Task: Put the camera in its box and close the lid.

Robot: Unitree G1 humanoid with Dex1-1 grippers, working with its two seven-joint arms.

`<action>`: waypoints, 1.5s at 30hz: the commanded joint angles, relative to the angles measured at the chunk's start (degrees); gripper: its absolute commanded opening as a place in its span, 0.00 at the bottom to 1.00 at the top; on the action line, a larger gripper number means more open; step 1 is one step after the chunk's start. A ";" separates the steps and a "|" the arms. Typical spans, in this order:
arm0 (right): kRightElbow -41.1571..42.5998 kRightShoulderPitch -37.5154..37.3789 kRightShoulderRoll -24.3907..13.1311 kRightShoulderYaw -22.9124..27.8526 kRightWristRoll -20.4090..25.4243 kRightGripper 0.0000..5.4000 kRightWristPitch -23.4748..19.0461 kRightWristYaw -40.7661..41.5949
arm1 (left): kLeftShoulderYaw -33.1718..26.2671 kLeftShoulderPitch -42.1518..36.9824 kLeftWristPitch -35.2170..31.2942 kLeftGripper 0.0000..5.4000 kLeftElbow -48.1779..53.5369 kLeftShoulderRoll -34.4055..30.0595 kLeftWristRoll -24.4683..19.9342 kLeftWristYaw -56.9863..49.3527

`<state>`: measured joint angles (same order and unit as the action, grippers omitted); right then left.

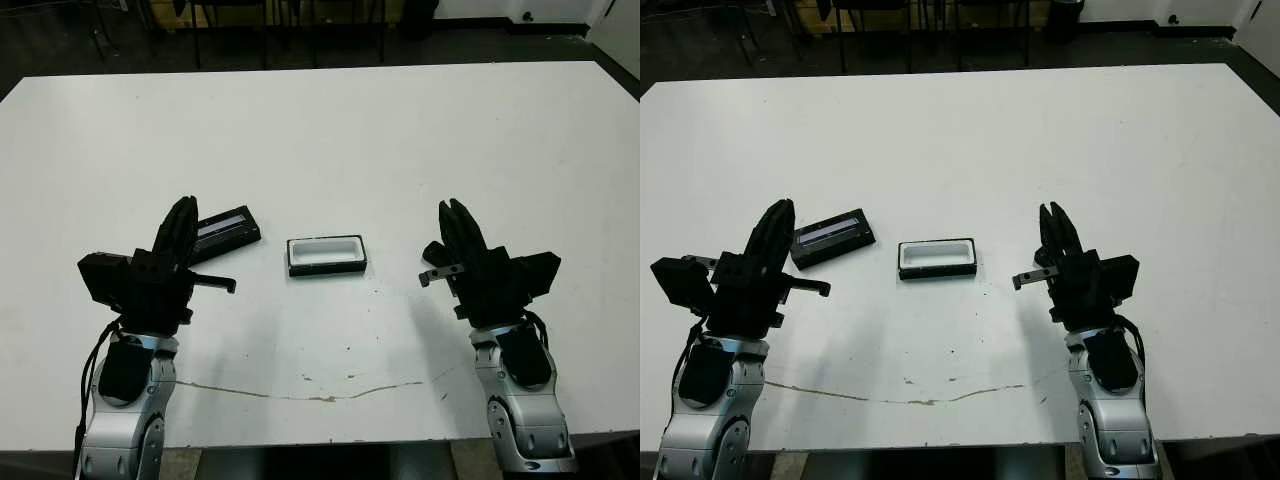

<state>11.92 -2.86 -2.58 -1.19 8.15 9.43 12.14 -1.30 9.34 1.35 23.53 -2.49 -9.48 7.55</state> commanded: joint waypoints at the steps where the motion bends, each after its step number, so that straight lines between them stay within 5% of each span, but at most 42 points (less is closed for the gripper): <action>1: -1.07 -0.40 -0.58 0.24 -0.42 0.00 0.25 -0.02 | -0.20 0.51 -0.60 0.00 -0.70 -0.32 0.14 -0.13; 9: 0.67 0.12 -1.64 0.68 -0.58 0.00 -2.55 -0.14 | -0.05 -0.19 -0.86 0.00 -1.04 -0.23 -0.21 0.08; 12: 3.33 0.40 -3.57 2.10 2.63 0.00 -7.27 1.29 | -0.20 0.19 -1.17 0.00 -0.64 -0.35 0.20 -0.35; 19: 12.93 3.72 -19.11 12.38 13.16 0.00 -23.01 9.92 | -0.38 0.65 -1.07 0.00 -0.27 -0.14 -0.43 -0.51; 23: 14.11 6.05 -30.17 17.46 18.57 0.08 -32.60 16.28 | 0.01 0.54 -0.66 0.00 -0.68 -0.33 -0.03 -0.25; 26: 11.77 7.50 -34.36 19.13 22.93 0.17 -36.18 21.33 | 0.02 0.29 -0.17 0.00 -1.11 -0.36 -0.03 -0.08; 36: -1.07 10.12 -41.25 16.39 25.37 0.50 -38.22 36.96 | -0.33 0.81 0.02 0.00 -0.92 -0.42 -0.09 -0.22; 45: -10.81 10.99 -39.18 13.29 23.11 0.79 -31.75 45.53 | -0.66 0.96 -0.12 0.00 -1.15 -0.57 -0.69 0.17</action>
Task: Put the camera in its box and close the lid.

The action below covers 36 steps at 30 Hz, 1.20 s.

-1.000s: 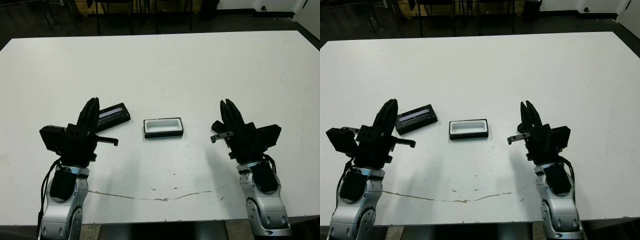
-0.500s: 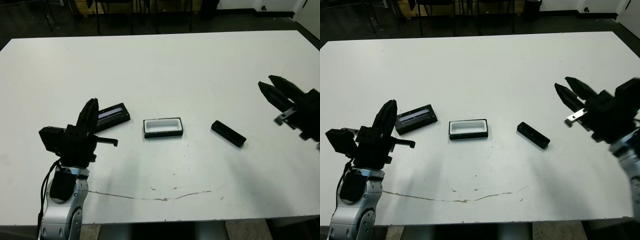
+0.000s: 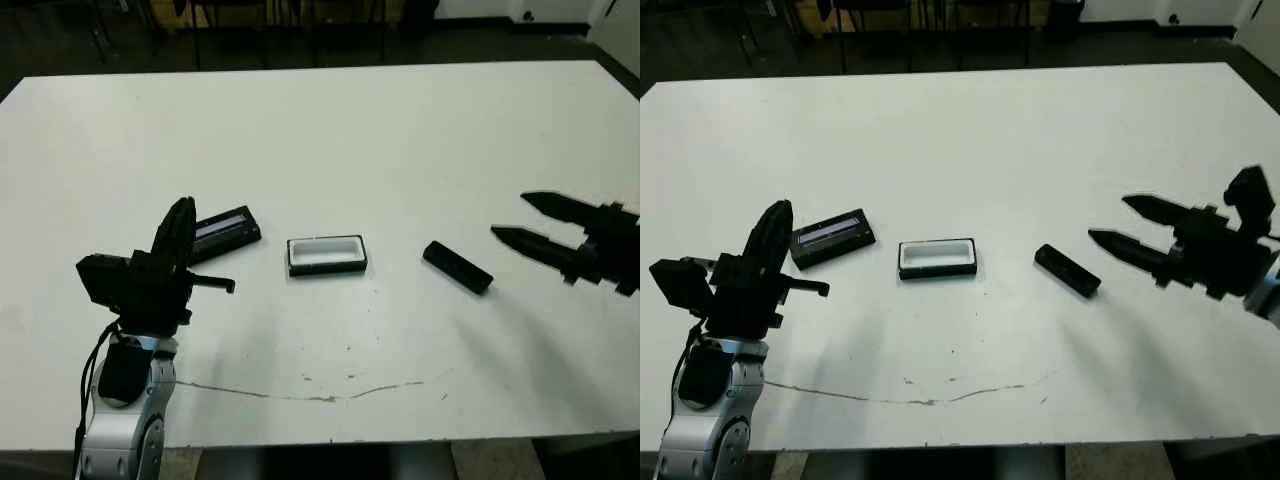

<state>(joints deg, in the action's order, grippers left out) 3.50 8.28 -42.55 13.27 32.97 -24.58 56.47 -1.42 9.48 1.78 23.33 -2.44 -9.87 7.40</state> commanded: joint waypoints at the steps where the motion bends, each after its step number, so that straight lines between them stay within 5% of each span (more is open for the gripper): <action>1: -3.35 -0.17 1.02 -1.43 -2.26 0.82 3.19 1.45 | -0.58 0.81 -0.28 0.00 -1.08 -0.68 -0.20 0.42; 7: -7.63 -0.17 2.97 -2.93 -4.42 1.00 7.89 2.91 | -0.68 0.93 -0.39 0.00 -0.99 -0.59 0.16 0.32; 17: -14.86 0.89 4.72 -5.40 -6.78 1.00 11.99 5.61 | -0.53 0.85 -0.52 0.00 -1.14 -0.38 -0.07 0.46; 36: -10.44 -1.51 4.66 -8.27 -10.34 1.00 9.62 2.78 | -0.85 0.68 -0.17 0.00 -1.61 -0.35 -0.62 0.95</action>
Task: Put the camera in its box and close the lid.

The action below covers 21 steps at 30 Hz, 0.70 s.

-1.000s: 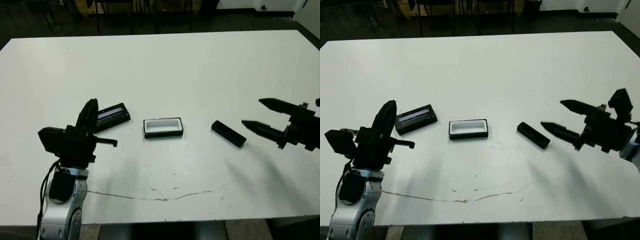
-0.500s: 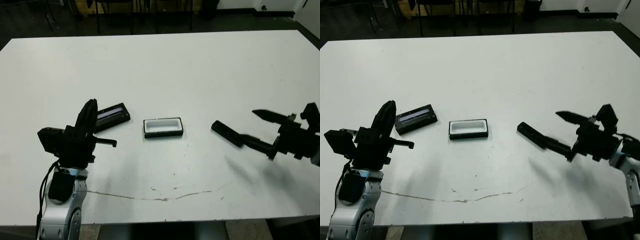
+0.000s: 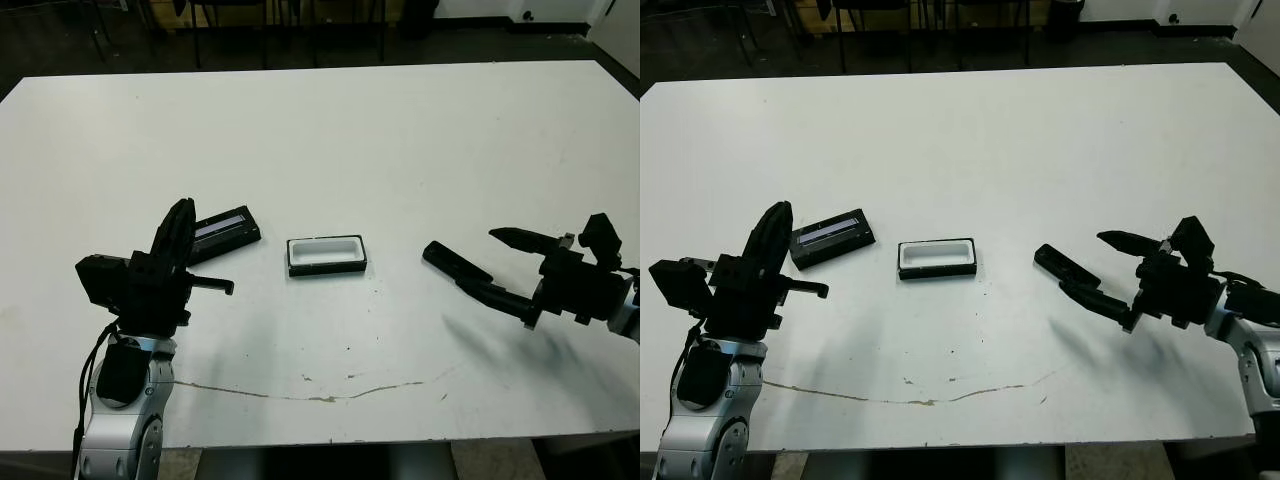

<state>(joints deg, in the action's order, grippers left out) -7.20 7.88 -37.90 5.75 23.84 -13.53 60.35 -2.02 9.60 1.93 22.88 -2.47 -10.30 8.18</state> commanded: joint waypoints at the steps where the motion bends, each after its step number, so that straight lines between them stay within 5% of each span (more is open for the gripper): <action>1: 0.26 -1.21 0.01 -0.89 -1.52 1.00 -1.42 -1.41 | -0.23 0.55 -0.29 0.00 -1.13 -0.36 -0.18 0.19; 21: -1.92 -3.42 1.64 -2.80 -5.25 1.00 0.28 -4.16 | -0.05 0.85 -0.40 0.00 -1.10 -0.46 -0.12 0.24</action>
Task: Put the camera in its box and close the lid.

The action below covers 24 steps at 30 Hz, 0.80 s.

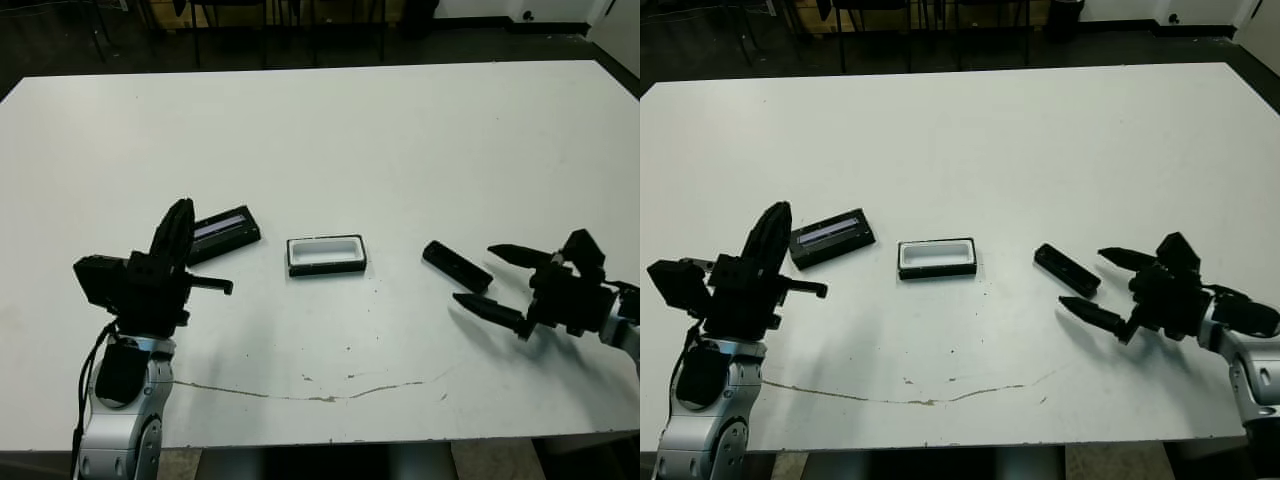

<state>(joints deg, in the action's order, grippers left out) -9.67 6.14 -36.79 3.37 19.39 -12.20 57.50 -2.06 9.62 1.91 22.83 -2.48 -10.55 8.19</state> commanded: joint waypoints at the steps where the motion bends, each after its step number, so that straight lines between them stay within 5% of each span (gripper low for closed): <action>1: 2.36 -2.41 0.39 -0.42 -1.01 1.00 -2.60 -2.63 | 0.00 0.84 -0.37 0.00 -1.13 -0.49 0.18 0.24; 8: 10.26 -5.54 0.49 0.20 -0.48 0.94 -8.06 -7.04 | 0.24 1.00 -0.65 0.00 -1.12 -0.48 0.49 0.16; 24: 18.21 -8.97 1.24 0.95 -1.43 0.40 -12.63 -15.45 | 0.19 1.01 -0.33 0.00 -1.35 -0.44 0.18 0.39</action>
<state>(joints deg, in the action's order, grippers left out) 8.86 -2.13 -35.71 4.21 18.70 -23.74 42.88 -1.77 9.78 1.92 22.57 -2.48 -10.41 8.36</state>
